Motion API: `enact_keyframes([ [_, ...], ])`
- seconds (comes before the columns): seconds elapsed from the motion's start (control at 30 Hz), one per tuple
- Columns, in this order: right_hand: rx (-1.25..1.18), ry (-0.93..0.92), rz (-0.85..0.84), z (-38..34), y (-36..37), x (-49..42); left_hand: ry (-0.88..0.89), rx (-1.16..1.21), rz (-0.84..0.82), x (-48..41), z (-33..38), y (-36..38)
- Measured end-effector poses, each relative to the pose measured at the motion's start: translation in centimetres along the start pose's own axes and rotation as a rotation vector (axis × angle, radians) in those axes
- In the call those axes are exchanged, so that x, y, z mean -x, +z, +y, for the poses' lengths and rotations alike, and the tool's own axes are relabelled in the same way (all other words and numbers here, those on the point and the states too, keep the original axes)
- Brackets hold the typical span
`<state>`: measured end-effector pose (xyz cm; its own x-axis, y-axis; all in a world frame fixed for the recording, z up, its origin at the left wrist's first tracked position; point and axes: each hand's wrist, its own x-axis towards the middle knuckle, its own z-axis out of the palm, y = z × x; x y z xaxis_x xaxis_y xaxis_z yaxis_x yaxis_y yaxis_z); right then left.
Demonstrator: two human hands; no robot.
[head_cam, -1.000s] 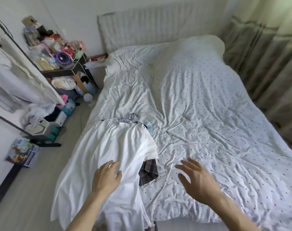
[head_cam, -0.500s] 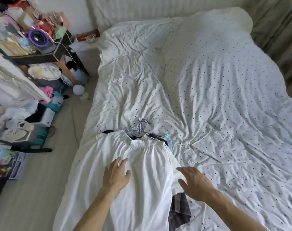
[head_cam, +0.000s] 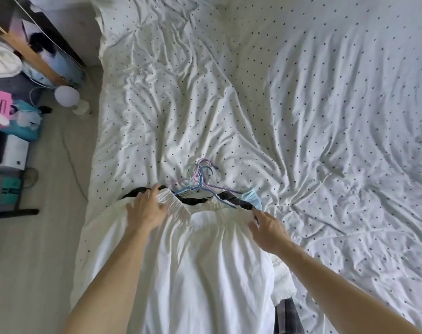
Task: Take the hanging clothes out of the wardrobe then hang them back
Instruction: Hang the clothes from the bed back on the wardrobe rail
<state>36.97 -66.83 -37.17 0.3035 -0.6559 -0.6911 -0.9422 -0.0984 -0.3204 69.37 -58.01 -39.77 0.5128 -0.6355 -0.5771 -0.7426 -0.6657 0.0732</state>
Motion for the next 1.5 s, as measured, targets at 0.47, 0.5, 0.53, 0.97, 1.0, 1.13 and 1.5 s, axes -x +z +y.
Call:
enact_keyframes([
  [0.47, -0.195, -0.104, 0.302, 1.7, -1.5, 4.8, -0.055, 0.496, -0.157, 4.5, -0.7, -4.2],
  [0.5, -0.227, -0.111, 0.334, 2.4, -2.1, 5.9, -0.028, 0.555, -0.193, 5.5, -0.1, -5.1],
  [0.53, -0.255, -0.113, 0.371, 3.2, -2.8, 7.0, 0.006, 0.587, -0.220, 6.6, 0.6, -5.9],
  [0.97, -0.586, 0.007, 0.880, 25.8, -12.5, 31.1, 0.619, 0.446, -0.051, 30.6, 26.5, -11.4],
  [1.0, -0.603, 0.024, 0.919, 28.7, -12.9, 34.2, 0.677, 0.420, -0.044, 33.3, 29.5, -11.3],
  [1.13, -0.735, 0.109, 1.116, 40.2, -11.7, 48.7, 0.940, 0.326, -0.144, 44.8, 42.6, -8.7],
  [1.5, -0.774, 0.839, 1.803, 61.4, 4.8, 84.1, 1.592, -0.077, -0.695, 81.6, 69.2, 11.2],
])
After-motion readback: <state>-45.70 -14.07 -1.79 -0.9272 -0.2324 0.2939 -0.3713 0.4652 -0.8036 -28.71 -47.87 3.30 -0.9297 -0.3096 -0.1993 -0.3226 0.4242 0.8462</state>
